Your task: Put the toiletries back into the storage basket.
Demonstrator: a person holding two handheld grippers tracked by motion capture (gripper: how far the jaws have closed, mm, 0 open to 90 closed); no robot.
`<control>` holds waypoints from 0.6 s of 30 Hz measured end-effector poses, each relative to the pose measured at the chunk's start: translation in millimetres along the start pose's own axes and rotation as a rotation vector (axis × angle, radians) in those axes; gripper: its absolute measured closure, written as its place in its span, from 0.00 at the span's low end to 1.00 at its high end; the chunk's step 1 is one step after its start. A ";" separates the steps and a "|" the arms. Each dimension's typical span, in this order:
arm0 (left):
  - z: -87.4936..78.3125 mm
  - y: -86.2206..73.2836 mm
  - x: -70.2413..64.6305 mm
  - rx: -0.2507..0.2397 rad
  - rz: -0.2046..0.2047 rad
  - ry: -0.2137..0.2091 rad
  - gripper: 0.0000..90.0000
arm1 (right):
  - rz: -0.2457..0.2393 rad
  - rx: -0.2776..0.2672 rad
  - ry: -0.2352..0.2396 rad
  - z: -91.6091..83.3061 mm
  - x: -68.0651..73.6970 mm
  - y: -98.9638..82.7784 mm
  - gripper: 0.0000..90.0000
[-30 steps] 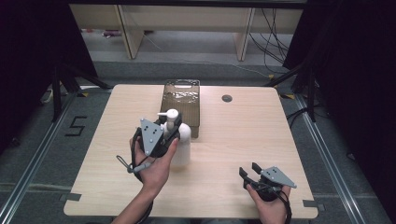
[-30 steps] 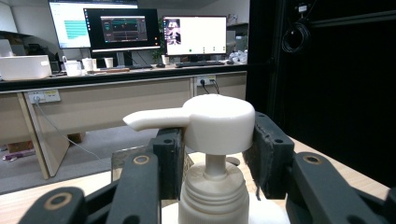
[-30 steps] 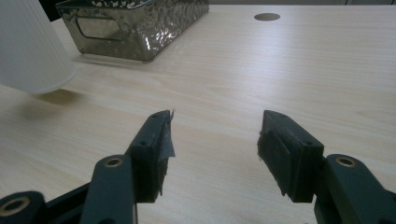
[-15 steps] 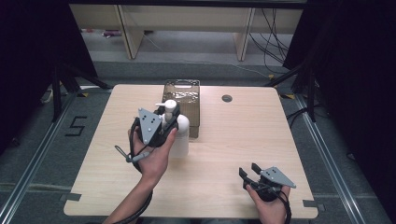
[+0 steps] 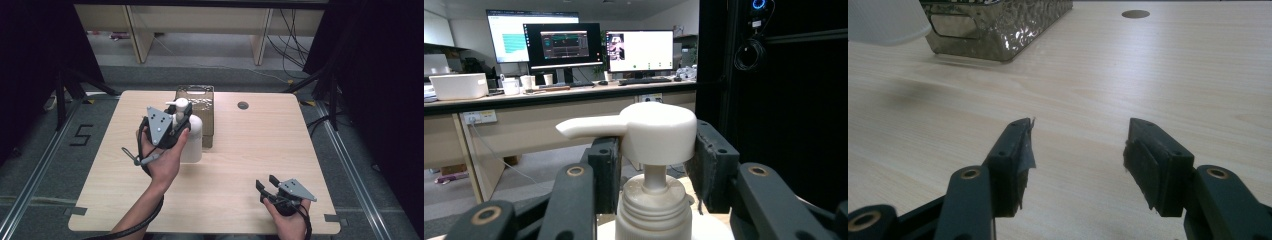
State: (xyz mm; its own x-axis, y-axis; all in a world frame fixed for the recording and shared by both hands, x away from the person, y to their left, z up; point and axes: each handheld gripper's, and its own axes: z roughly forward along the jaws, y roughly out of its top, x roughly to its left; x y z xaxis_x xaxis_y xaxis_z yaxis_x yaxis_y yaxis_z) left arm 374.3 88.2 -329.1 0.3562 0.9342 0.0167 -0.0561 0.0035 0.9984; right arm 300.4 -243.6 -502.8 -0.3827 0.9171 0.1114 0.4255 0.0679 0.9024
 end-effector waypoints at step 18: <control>15.2 12.6 -3.3 -0.014 0.002 0.001 0.66 | -0.002 0.004 -0.010 -2.2 -2.4 0.9 0.50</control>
State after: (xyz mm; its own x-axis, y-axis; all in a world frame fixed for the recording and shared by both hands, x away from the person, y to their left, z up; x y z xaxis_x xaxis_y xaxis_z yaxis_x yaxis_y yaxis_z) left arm 386.6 79.7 -315.8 0.3551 0.9346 0.0190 -0.0700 0.0063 0.9975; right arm 299.8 -246.6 -501.3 -0.3753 0.9209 0.1053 0.4277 0.0713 0.9011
